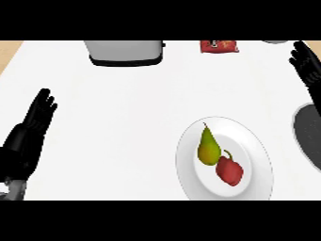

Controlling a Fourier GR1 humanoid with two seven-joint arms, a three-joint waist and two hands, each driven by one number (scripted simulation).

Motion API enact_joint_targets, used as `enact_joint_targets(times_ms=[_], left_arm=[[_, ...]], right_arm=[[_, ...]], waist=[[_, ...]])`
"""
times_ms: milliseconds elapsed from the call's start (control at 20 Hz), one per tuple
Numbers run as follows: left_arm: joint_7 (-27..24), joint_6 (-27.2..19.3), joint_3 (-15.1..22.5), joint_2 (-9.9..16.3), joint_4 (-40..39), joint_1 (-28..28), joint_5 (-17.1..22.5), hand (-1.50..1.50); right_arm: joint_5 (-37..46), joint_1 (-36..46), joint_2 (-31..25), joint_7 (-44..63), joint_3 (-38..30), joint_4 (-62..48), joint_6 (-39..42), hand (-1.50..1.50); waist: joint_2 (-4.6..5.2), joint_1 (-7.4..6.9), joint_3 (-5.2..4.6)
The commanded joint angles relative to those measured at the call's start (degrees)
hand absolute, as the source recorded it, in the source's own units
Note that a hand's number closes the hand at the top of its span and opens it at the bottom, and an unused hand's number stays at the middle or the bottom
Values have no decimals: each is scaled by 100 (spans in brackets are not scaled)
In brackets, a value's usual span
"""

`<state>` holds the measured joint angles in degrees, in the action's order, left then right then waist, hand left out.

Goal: Pick the bell pepper from the plate and place it in the pan

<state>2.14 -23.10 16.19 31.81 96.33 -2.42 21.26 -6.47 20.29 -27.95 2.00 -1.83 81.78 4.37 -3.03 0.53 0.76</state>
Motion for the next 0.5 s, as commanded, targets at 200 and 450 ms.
enact_joint_targets(times_ms=[200, 450], left_arm=[[-793, 46, 405, -671, -67, -77, -394, 0], [-1059, 314, 510, -880, -182, 210, -168, 0]], right_arm=[[-474, -1126, 858, -773, 116, 2210, -225, 150], [530, -2989, 973, -836, -219, 2903, -1416, -150]], waist=[[248, 220, -80], [225, 435, -86]])
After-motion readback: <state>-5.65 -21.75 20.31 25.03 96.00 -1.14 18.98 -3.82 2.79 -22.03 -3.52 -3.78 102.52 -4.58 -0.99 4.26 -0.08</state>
